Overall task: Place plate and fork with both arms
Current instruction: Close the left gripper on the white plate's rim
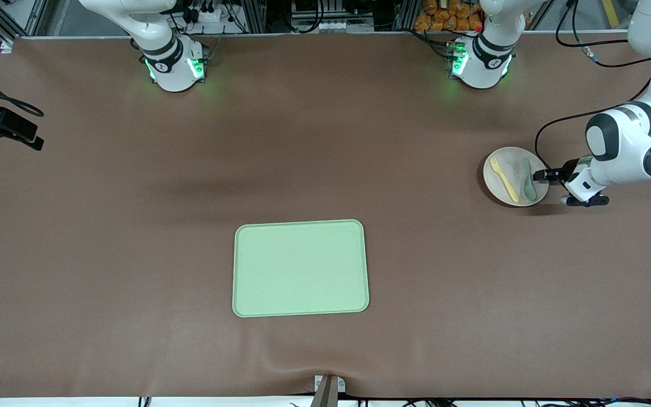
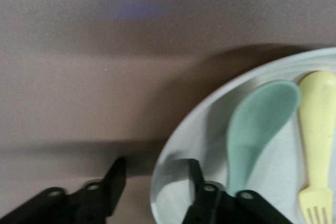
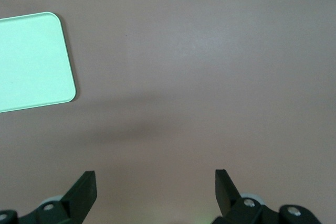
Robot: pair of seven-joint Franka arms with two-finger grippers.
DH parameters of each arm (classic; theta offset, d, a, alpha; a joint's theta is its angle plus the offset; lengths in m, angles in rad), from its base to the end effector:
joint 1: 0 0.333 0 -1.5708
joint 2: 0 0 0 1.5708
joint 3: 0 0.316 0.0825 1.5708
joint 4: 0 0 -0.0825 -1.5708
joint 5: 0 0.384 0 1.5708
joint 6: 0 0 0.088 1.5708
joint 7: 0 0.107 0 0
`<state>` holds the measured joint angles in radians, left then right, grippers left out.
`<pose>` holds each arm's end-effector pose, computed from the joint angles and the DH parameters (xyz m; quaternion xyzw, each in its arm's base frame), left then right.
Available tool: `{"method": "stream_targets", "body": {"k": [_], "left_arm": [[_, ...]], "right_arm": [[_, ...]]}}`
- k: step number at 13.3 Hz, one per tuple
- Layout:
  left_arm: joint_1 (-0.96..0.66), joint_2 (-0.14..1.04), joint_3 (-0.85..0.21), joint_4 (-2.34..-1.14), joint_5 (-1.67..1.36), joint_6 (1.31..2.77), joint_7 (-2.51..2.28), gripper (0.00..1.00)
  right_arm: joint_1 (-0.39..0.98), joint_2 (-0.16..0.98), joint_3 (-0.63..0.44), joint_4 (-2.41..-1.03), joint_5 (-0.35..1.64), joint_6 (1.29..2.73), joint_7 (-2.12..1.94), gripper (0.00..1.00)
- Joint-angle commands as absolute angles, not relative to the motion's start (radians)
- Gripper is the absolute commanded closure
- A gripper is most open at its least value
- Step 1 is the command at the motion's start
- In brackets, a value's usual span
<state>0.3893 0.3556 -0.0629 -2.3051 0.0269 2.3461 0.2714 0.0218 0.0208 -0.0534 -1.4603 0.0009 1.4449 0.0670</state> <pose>0.4634 0.1555 0.1696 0.9876 0.0166 -0.1483 0.0489 0.5479 -0.0169 0.6537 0.9986 -0.0492 -0.0181 0.0004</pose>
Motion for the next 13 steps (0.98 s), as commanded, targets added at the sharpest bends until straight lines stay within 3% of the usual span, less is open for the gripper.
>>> {"method": "stream_targets", "body": {"k": [1,8,13], "left_arm": [[0.388,0.354,-0.086,-2.304,0.044,2.361,0.276,1.00],[0.390,0.298,-0.143,-2.257,0.044,2.338,0.281,1.00],[0.390,0.258,-0.213,-2.088,0.034,2.137,0.272,1.00]], "right_arm": [[0.020,0.021,-0.057,-1.453,0.011,1.439,0.069,0.00],[0.018,0.028,-0.057,-1.453,0.011,1.442,0.069,0.00],[0.017,0.028,-0.057,-1.453,0.009,1.442,0.069,0.00]]}}
